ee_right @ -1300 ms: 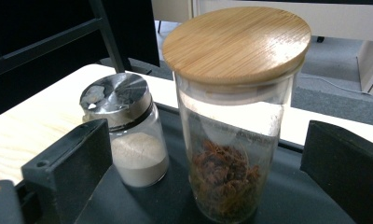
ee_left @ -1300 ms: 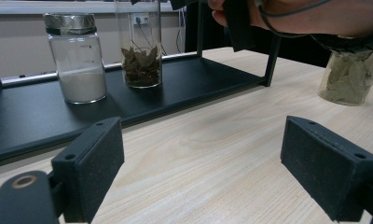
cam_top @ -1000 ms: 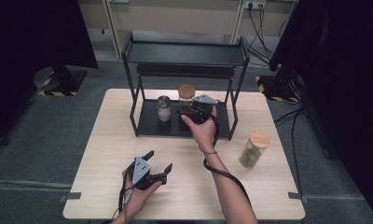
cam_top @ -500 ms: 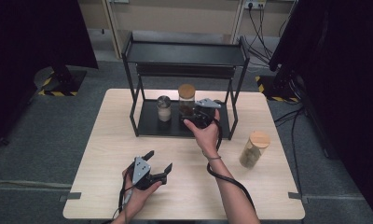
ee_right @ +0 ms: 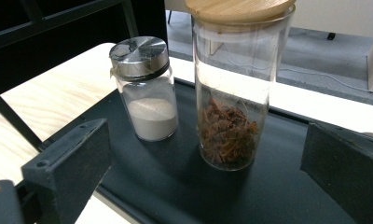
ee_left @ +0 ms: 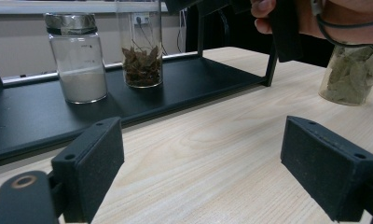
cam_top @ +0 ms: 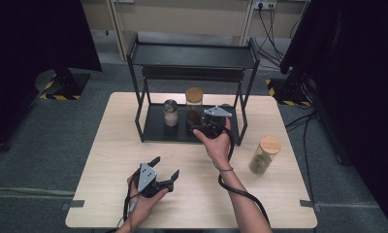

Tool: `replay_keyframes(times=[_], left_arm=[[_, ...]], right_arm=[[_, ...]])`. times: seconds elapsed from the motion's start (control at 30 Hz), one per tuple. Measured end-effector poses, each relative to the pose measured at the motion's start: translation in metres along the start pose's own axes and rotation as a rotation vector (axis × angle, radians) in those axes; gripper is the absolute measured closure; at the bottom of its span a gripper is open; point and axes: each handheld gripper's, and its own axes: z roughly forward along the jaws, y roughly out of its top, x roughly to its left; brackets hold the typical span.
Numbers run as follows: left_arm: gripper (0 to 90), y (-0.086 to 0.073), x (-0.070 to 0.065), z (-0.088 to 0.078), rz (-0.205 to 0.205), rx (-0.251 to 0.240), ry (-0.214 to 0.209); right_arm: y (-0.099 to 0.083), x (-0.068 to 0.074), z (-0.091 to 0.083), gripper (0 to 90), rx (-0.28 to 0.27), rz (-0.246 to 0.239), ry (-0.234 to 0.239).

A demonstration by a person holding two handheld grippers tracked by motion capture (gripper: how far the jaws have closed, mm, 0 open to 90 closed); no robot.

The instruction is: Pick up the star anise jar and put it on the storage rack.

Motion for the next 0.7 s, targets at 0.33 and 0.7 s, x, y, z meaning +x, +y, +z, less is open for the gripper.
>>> replay_keyframes(times=[0.33,0.7], left_arm=[[13.0,0.000,0.000,0.000,-0.003,0.000,0.001],[13.0,0.000,0.000,0.000,-0.001,0.002,0.001]], right_arm=[[-0.008,0.001,-0.007,2.2,0.009,-0.010,0.003],[-0.019,0.001,-0.014,2.2,0.016,-0.011,0.010]])
